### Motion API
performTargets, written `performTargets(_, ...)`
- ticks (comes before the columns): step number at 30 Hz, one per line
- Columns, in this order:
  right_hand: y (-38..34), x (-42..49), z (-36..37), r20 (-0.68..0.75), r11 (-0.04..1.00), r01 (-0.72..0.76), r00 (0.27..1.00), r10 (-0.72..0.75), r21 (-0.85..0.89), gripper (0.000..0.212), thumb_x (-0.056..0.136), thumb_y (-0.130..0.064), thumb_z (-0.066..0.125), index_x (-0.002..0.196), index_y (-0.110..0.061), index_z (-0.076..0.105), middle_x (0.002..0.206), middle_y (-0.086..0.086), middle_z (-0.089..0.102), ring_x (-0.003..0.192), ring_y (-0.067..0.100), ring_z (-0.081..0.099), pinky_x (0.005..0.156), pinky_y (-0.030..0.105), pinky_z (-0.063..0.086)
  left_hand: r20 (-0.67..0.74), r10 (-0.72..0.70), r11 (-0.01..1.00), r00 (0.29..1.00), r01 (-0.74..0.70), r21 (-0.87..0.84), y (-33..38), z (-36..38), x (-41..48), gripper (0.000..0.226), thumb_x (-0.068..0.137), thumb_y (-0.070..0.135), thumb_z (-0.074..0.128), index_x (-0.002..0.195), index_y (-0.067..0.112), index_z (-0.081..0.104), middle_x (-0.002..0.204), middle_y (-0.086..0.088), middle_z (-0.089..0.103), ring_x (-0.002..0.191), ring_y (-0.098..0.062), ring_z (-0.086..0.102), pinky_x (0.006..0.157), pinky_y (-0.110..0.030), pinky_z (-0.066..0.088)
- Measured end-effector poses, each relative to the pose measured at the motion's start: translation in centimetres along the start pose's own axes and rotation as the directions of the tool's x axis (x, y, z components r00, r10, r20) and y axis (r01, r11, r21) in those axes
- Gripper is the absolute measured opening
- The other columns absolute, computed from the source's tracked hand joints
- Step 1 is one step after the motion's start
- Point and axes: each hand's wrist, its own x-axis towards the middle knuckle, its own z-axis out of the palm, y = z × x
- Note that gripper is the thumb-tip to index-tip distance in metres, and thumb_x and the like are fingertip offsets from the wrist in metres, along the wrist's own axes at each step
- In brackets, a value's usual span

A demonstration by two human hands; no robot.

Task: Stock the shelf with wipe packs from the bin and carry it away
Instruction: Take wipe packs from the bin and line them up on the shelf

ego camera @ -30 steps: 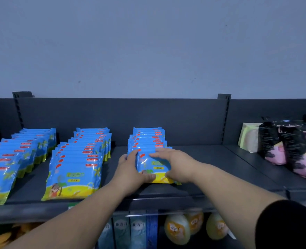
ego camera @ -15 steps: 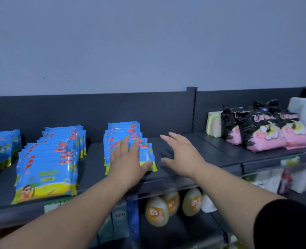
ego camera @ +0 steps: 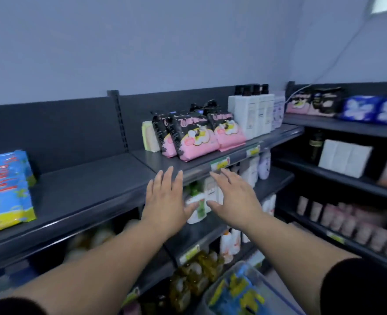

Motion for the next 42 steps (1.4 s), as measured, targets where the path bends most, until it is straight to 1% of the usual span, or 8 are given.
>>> performTargets(8,18.1,-7.1,1.1,0.103,0.952,-0.304,0.948,0.3,0.025,0.071,0.089,-0.054,0.052,0.15,-0.035,0.021,0.159,-0.002,0.015,0.146,0.02,0.013,0.117,0.043,0.021,0.137,0.129,0.989,0.982,-0.117,-0.087,15.7,9.5,1.8,0.081,0.09,0.064,0.038,0.152,0.023,0.004,0.16,-0.001,-0.004,0.147,-0.024,-0.003,0.119,-0.042,0.005)
performTargets(11,23.2,-10.3,3.1,0.195,0.909,-0.417,0.89,0.413,-0.024,0.072,0.091,-0.054,0.051,0.151,-0.034,0.017,0.16,-0.002,0.013,0.146,0.022,0.013,0.118,0.044,0.02,0.179,0.189,0.98,0.966,-0.174,-0.095,19.2,14.0,1.2,0.083,0.089,0.066,0.038,0.152,0.021,0.007,0.16,-0.003,0.0,0.147,-0.025,0.001,0.118,-0.042,0.007)
performTargets(15,28.2,-14.4,8.0,0.322,0.843,-0.536,0.792,0.518,-0.037,0.069,0.093,-0.051,0.05,0.151,-0.033,0.016,0.16,-0.001,0.012,0.144,0.025,0.018,0.115,0.042,0.026,0.351,0.216,0.972,0.911,-0.168,-0.163,21.2,20.8,-0.2,0.081,0.091,0.063,0.038,0.152,0.022,0.006,0.16,-0.002,-0.003,0.146,-0.025,-0.003,0.118,-0.044,0.006)
performTargets(20,30.7,-19.2,15.6,0.415,0.794,-0.605,0.707,0.573,-0.065,0.071,0.092,-0.049,0.052,0.151,-0.03,0.019,0.159,0.003,0.016,0.144,0.023,0.02,0.116,0.035,0.024,0.48,0.236,0.971,0.845,-0.191,-0.142,20.1,30.0,-3.0,0.079,0.09,0.064,0.039,0.152,0.023,0.01,0.16,-0.005,0.004,0.146,-0.027,0.005,0.118,-0.043,0.013)
performTargets(27,31.0,-24.6,27.7,0.57,0.693,-0.719,0.551,0.61,-0.046,0.066,0.091,-0.041,0.057,0.149,-0.029,0.027,0.157,0.0,0.022,0.143,0.019,0.022,0.115,0.028,0.022,0.744,0.236,0.969,0.625,-0.206,-0.134,17.7,42.4,-7.8,0.077,0.093,0.059,0.041,0.153,0.029,0.002,0.16,-0.004,-0.007,0.147,-0.027,-0.003,0.119,-0.043,0.007)
performTargets(32,31.5,-26.0,34.9,0.642,0.644,-0.762,0.459,0.614,-0.072,0.068,0.09,-0.033,0.059,0.149,-0.029,0.025,0.158,0.001,0.017,0.143,0.023,0.023,0.114,0.032,0.025,0.785,0.304,0.944,0.54,-0.281,-0.173,18.1,49.0,-9.5,0.079,0.092,0.057,0.043,0.152,0.028,0.001,0.16,-0.004,-0.007,0.147,-0.026,-0.003,0.118,-0.041,0.008)
performTargets(36,32.5,-26.4,38.6,0.669,0.607,-0.786,0.386,0.635,-0.122,0.07,0.091,-0.02,0.054,0.151,-0.028,0.019,0.16,0.003,0.011,0.144,0.025,0.018,0.113,0.037,0.027,0.807,0.336,0.938,0.486,-0.251,-0.239,19.7,53.1,-10.4,0.079,0.092,0.054,0.047,0.152,0.027,0.003,0.16,-0.004,-0.007,0.146,-0.027,-0.003,0.119,-0.04,0.008)
performTargets(42,33.6,-26.9,41.5,0.683,0.655,-0.72,0.361,0.635,-0.228,0.074,0.09,-0.016,0.051,0.152,-0.027,0.012,0.16,0.006,0.01,0.145,0.027,0.014,0.116,0.042,0.021,0.845,0.325,0.943,0.424,-0.208,-0.258,22.3,56.4,-12.0,0.08,0.092,0.051,0.05,0.151,0.033,-0.001,0.159,-0.001,-0.012,0.146,-0.033,-0.007,0.116,-0.046,0.017)
